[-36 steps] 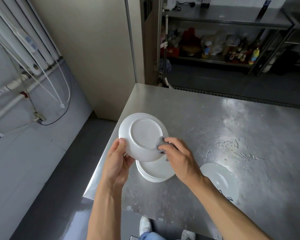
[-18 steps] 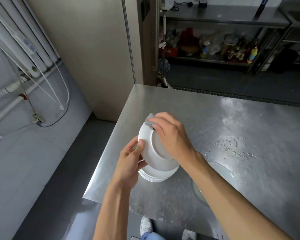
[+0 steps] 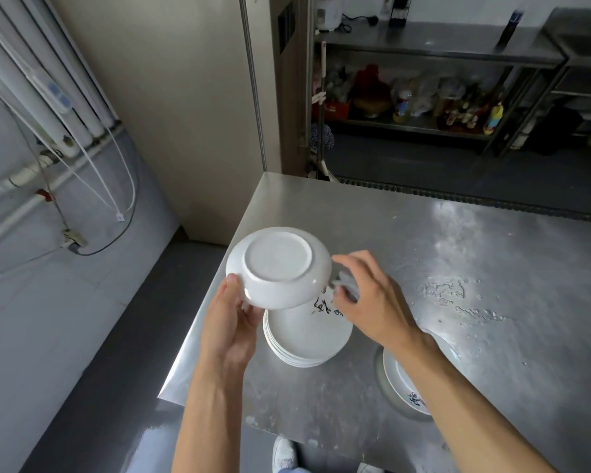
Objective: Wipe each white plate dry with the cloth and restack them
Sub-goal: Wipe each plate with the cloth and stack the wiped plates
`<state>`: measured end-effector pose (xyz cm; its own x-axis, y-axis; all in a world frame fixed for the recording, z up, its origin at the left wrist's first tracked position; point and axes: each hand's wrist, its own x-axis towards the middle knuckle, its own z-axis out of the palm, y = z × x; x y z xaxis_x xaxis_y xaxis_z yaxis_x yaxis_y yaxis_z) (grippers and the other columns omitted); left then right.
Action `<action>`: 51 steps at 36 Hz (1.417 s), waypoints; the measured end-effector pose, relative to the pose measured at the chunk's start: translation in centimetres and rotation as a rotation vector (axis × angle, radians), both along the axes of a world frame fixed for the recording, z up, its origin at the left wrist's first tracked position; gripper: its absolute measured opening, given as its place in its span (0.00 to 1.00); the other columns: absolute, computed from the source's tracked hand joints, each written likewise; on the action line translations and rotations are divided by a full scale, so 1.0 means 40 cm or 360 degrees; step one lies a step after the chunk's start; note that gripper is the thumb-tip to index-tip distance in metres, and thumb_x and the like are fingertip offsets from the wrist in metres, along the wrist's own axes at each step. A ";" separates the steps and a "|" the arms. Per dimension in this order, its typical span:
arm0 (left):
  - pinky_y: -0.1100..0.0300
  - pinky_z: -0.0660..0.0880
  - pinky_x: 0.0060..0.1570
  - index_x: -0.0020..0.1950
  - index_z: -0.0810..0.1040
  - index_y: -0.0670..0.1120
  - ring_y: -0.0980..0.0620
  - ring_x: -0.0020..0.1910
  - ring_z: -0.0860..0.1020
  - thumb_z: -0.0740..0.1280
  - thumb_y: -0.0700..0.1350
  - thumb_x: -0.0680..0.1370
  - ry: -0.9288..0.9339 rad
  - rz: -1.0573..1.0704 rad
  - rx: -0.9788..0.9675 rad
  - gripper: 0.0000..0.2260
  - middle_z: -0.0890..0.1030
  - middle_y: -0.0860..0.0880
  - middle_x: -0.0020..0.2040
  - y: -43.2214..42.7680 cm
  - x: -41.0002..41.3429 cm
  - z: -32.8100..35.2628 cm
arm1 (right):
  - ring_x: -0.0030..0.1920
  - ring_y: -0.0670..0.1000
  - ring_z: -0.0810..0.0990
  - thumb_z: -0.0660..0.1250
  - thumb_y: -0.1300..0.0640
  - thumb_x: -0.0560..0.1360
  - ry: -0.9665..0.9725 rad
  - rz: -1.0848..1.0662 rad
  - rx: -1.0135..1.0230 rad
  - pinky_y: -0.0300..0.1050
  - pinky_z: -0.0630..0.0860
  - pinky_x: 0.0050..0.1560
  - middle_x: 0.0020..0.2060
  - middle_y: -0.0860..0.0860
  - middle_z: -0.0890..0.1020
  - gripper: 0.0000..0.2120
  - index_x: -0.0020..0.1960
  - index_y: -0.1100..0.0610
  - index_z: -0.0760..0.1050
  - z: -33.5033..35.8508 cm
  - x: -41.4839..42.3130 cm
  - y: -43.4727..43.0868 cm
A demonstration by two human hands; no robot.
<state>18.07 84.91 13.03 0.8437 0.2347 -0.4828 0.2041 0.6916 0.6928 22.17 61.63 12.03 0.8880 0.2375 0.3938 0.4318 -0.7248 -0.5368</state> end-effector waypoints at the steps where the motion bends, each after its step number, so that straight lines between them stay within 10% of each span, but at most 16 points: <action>1: 0.66 0.81 0.41 0.66 0.82 0.43 0.58 0.41 0.78 0.63 0.46 0.87 0.0019 0.0023 -0.0045 0.12 0.82 0.51 0.54 -0.004 0.003 0.001 | 0.49 0.47 0.79 0.72 0.54 0.71 -0.0049 0.0029 -0.0055 0.50 0.81 0.39 0.59 0.44 0.74 0.23 0.65 0.48 0.73 -0.009 -0.006 0.004; 10: 0.61 0.82 0.53 0.69 0.79 0.34 0.51 0.56 0.81 0.65 0.41 0.85 0.0147 -0.0006 -0.0325 0.15 0.82 0.42 0.62 -0.043 0.014 0.006 | 0.44 0.56 0.80 0.67 0.66 0.74 -0.0548 -0.0144 -0.0038 0.50 0.78 0.32 0.51 0.53 0.80 0.12 0.56 0.58 0.82 -0.029 -0.007 0.018; 18: 0.66 0.82 0.38 0.48 0.85 0.41 0.56 0.37 0.83 0.78 0.45 0.71 0.0081 -0.0106 -0.0471 0.10 0.81 0.48 0.42 -0.071 0.011 -0.002 | 0.43 0.55 0.80 0.70 0.66 0.75 -0.0482 -0.0319 -0.0145 0.50 0.78 0.36 0.47 0.48 0.82 0.06 0.48 0.57 0.80 -0.017 0.000 -0.008; 23: 0.54 0.80 0.60 0.59 0.86 0.53 0.53 0.58 0.79 0.71 0.58 0.81 0.0114 -0.0339 0.0211 0.12 0.77 0.50 0.59 -0.088 -0.003 -0.048 | 0.40 0.55 0.78 0.66 0.58 0.81 -0.0159 -0.0421 0.0046 0.52 0.75 0.37 0.41 0.47 0.79 0.06 0.44 0.55 0.76 -0.031 0.002 -0.019; 28: 0.55 0.69 0.72 0.66 0.82 0.61 0.64 0.70 0.74 0.66 0.43 0.85 -0.0173 -0.0510 0.0907 0.15 0.78 0.65 0.70 -0.093 -0.025 -0.084 | 0.33 0.53 0.69 0.69 0.57 0.80 0.0025 -0.0515 0.0301 0.48 0.65 0.34 0.31 0.45 0.72 0.11 0.40 0.56 0.73 -0.038 0.007 -0.047; 35: 0.57 0.79 0.52 0.67 0.81 0.59 0.55 0.44 0.78 0.61 0.32 0.84 -0.0412 -0.0575 0.1252 0.24 0.80 0.63 0.66 -0.107 -0.016 -0.097 | 0.36 0.47 0.77 0.72 0.55 0.77 0.0395 -0.0591 0.0680 0.30 0.69 0.35 0.32 0.47 0.81 0.08 0.40 0.55 0.78 -0.040 0.014 -0.097; 41: 0.57 0.83 0.49 0.65 0.83 0.61 0.57 0.50 0.82 0.61 0.29 0.83 -0.0361 -0.0618 0.0984 0.27 0.79 0.51 0.64 -0.156 -0.005 -0.091 | 0.41 0.41 0.82 0.72 0.56 0.76 0.0593 -0.0633 0.0829 0.34 0.76 0.43 0.39 0.42 0.85 0.03 0.44 0.49 0.83 -0.059 0.009 -0.187; 47: 0.48 0.85 0.49 0.72 0.78 0.59 0.36 0.60 0.81 0.61 0.31 0.84 -0.0171 -0.0775 0.0785 0.26 0.76 0.37 0.63 -0.258 -0.012 -0.110 | 0.47 0.34 0.81 0.71 0.56 0.78 0.0730 -0.0701 0.0824 0.24 0.72 0.46 0.47 0.38 0.85 0.06 0.52 0.47 0.83 -0.084 -0.049 -0.330; 51: 0.52 0.84 0.45 0.77 0.69 0.60 0.43 0.49 0.83 0.60 0.30 0.84 -0.0082 -0.0895 0.0722 0.30 0.78 0.41 0.63 -0.337 -0.028 -0.129 | 0.46 0.34 0.81 0.71 0.56 0.78 0.0853 -0.0770 0.0701 0.27 0.72 0.45 0.49 0.38 0.85 0.06 0.52 0.46 0.83 -0.107 -0.107 -0.434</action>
